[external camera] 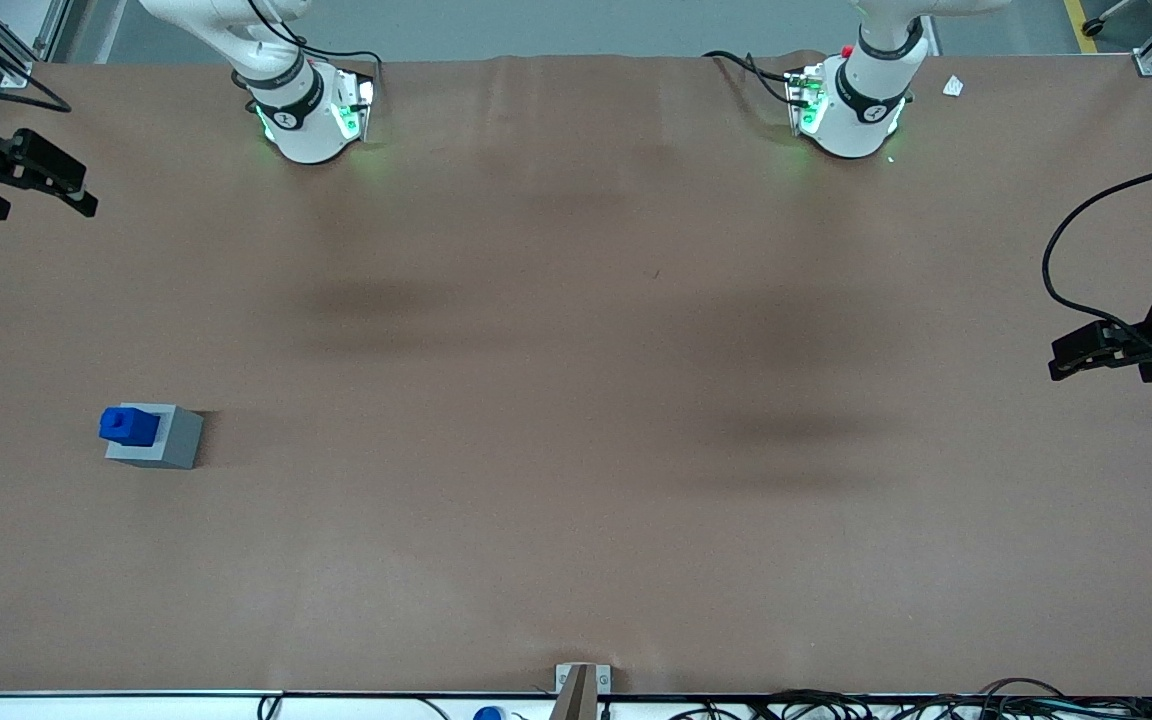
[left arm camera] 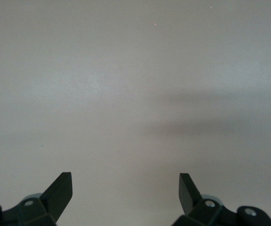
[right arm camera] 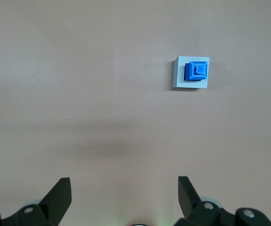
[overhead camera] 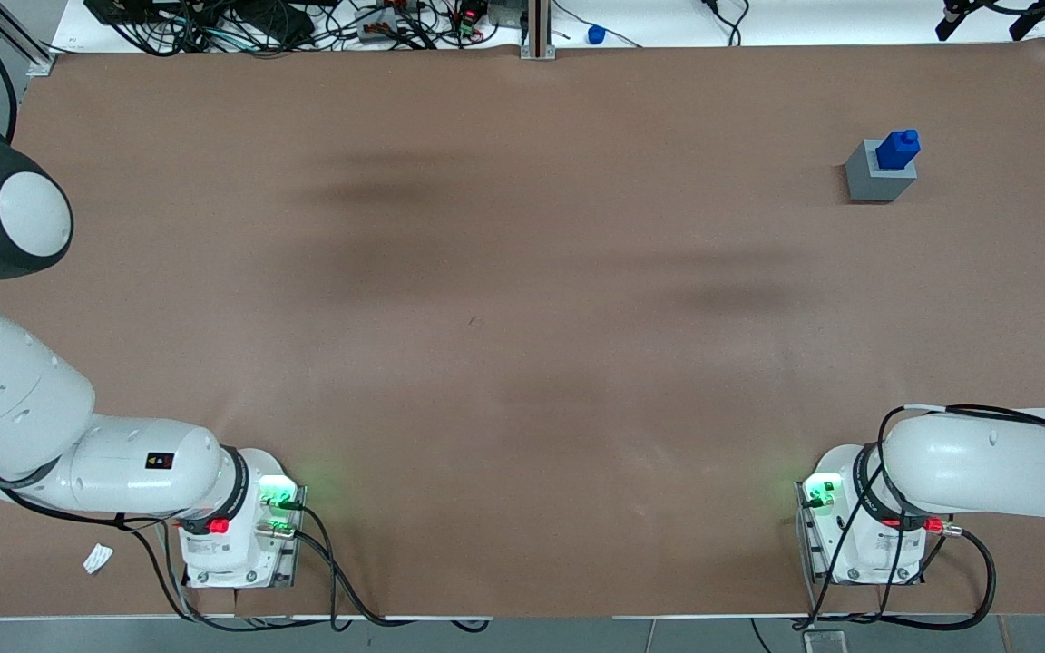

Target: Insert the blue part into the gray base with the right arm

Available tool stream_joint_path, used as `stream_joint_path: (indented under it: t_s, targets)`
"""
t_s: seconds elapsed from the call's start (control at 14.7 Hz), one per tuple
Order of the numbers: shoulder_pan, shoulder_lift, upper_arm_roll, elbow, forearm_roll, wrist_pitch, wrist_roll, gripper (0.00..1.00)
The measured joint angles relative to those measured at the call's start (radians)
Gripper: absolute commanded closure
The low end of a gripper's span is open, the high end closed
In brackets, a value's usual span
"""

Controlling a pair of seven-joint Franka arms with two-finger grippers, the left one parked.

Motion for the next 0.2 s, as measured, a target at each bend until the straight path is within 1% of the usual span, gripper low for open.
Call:
stream_joint_path:
  t_s: [0.2]
  targets:
    - [0.0,-0.01,-0.002,0.008,0.0,-0.001,0.0,0.0]
